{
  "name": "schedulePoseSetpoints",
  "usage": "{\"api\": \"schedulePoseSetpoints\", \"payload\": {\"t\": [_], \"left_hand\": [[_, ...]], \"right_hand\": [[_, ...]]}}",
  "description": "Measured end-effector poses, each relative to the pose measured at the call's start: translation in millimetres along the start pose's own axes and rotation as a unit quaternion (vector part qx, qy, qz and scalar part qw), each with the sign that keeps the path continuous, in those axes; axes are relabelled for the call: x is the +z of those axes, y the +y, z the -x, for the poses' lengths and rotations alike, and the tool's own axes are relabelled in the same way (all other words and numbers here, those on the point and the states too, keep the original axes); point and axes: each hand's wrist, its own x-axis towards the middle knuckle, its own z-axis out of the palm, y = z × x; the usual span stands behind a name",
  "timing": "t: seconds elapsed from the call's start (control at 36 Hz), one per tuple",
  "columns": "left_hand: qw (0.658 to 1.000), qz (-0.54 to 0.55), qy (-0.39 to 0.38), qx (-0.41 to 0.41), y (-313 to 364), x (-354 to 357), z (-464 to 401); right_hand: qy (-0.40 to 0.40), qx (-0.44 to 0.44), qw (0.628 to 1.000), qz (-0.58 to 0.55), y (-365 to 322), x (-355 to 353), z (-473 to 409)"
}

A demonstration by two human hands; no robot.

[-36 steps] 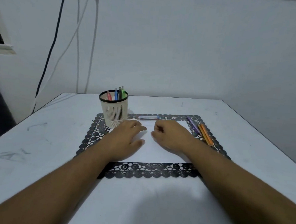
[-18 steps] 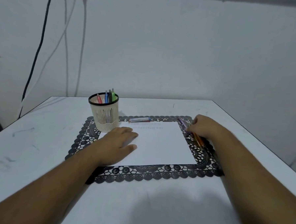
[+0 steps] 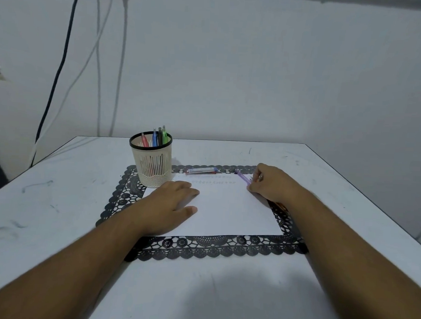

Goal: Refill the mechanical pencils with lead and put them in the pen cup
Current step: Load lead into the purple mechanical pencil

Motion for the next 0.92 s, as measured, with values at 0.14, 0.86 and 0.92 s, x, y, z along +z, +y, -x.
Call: {"api": "schedulePoseSetpoints", "payload": {"t": [0.14, 0.86, 0.92], "left_hand": [[1.0, 0.001, -0.004, -0.002, 1, -1, 1], [0.947, -0.084, 0.263, 0.163, 11, -7, -2], [0.955, -0.068, 0.258, 0.132, 11, -7, -1]], "right_hand": [[0.014, -0.005, 0.999, 0.028, -3, 5, -2], [-0.068, -0.23, 0.959, -0.148, -73, 38, 41], [-0.079, -0.235, 0.95, -0.19, -76, 44, 43]]}}
